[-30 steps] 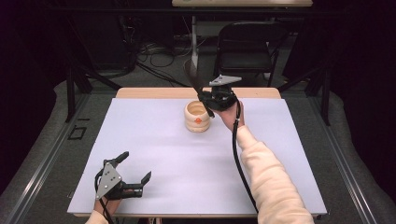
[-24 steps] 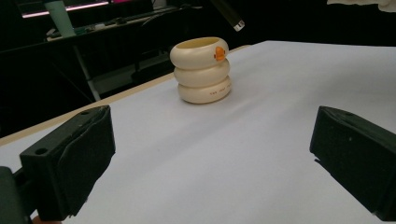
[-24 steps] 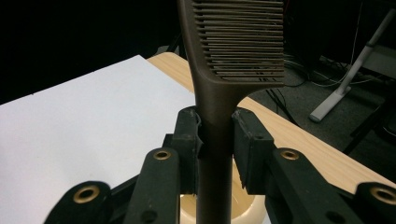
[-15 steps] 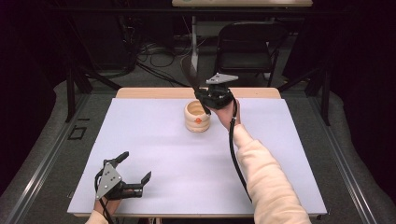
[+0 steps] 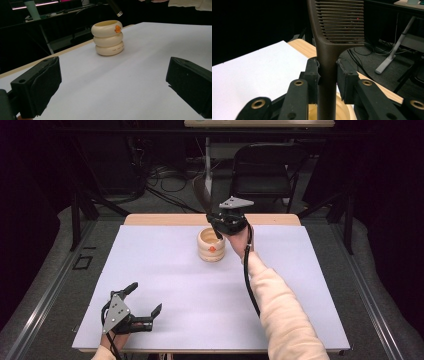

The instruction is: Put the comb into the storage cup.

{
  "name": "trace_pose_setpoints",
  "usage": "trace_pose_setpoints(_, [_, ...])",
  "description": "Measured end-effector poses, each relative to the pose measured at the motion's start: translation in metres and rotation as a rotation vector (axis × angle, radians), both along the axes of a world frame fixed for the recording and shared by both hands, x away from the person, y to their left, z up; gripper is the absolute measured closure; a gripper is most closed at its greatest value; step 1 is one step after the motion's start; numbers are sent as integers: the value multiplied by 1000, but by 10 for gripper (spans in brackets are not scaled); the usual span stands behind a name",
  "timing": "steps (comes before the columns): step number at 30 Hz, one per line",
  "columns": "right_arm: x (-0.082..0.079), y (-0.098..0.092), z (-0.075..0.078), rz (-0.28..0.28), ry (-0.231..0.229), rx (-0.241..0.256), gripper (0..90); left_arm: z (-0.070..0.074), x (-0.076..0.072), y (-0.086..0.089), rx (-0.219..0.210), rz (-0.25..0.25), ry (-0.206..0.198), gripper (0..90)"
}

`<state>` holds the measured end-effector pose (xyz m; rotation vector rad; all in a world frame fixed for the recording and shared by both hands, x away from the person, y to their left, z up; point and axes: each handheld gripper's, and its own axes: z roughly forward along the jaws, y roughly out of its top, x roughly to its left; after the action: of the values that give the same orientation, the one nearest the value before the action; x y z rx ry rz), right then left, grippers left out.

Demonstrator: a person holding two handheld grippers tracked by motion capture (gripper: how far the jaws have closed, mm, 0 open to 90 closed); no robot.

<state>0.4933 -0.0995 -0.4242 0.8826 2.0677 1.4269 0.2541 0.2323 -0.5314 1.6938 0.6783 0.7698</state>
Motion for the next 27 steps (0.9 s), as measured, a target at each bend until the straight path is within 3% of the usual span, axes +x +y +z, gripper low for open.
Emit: trace_pose_setpoints(27, [10,18,-17,-7,-26,20,723,0,0,0,-1,-1,-1,1])
